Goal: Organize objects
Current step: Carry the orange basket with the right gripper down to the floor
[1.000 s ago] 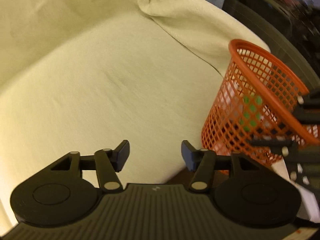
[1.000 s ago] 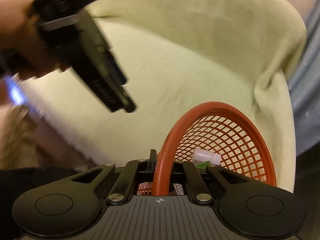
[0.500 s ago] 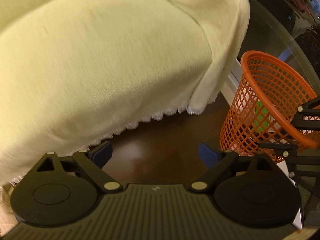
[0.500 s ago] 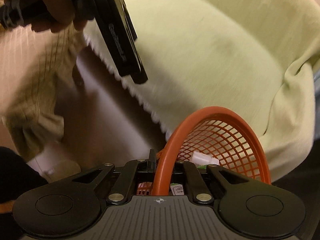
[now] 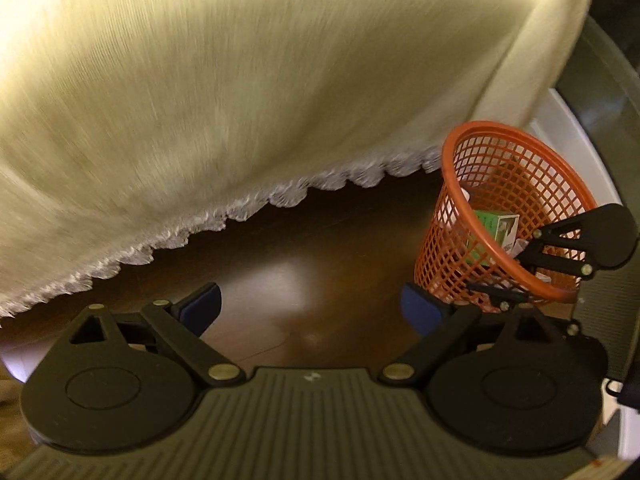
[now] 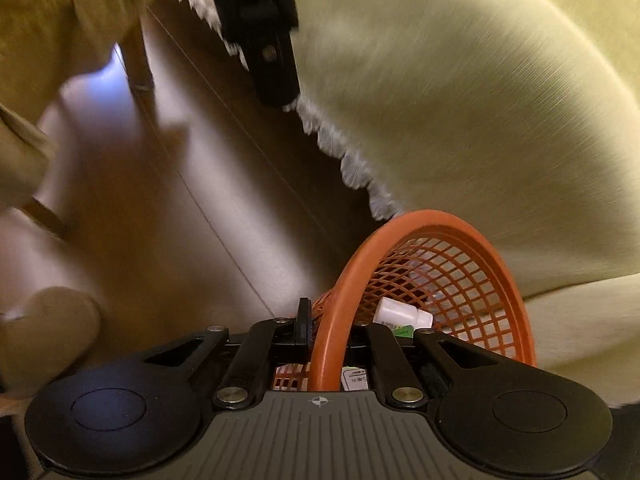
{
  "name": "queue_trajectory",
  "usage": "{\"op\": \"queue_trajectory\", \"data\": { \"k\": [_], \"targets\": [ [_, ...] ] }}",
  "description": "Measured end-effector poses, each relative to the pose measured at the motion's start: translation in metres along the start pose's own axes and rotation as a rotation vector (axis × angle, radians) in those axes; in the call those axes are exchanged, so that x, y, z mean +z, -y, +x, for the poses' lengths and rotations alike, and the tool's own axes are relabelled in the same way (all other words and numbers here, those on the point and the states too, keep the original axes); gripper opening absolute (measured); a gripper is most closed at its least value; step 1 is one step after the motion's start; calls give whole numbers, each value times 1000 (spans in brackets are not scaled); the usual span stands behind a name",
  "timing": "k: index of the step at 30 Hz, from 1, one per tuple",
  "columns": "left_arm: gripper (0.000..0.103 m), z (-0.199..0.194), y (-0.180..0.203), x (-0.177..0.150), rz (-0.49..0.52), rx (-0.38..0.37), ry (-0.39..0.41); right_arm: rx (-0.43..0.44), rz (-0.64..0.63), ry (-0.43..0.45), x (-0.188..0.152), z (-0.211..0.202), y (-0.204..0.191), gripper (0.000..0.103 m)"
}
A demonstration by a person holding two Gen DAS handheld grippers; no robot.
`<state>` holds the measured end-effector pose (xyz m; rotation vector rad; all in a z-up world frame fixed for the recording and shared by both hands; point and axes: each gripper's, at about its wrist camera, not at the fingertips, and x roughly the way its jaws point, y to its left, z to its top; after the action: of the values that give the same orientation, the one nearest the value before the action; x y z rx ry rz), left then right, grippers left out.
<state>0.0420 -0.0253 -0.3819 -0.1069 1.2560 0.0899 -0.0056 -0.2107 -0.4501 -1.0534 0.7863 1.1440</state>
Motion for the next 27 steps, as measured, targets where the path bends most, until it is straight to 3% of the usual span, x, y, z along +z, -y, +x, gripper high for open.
{"op": "queue_trajectory", "data": {
  "k": [6,12,15,17,20,27],
  "targets": [
    [94,48,-11,-12,-39,11,-12,-40,25,13,-13,77,-7,4],
    [94,63,-9,-20,-39,2,-30,-51,62,31,-10,93,-19,7],
    [94,63,-9,-21,-32,-6,-35,-19,91,13,-10,94,-21,15],
    [95,61,-10,-20,-31,-8,-35,-31,105,7,-11,93,-20,36],
    [95,55,-10,-20,-33,-10,-30,-44,131,-10,-9,91,-16,53],
    [99,34,-7,-21,-33,-6,-13,-47,144,-22,-14,51,-13,57]
  ]
}}
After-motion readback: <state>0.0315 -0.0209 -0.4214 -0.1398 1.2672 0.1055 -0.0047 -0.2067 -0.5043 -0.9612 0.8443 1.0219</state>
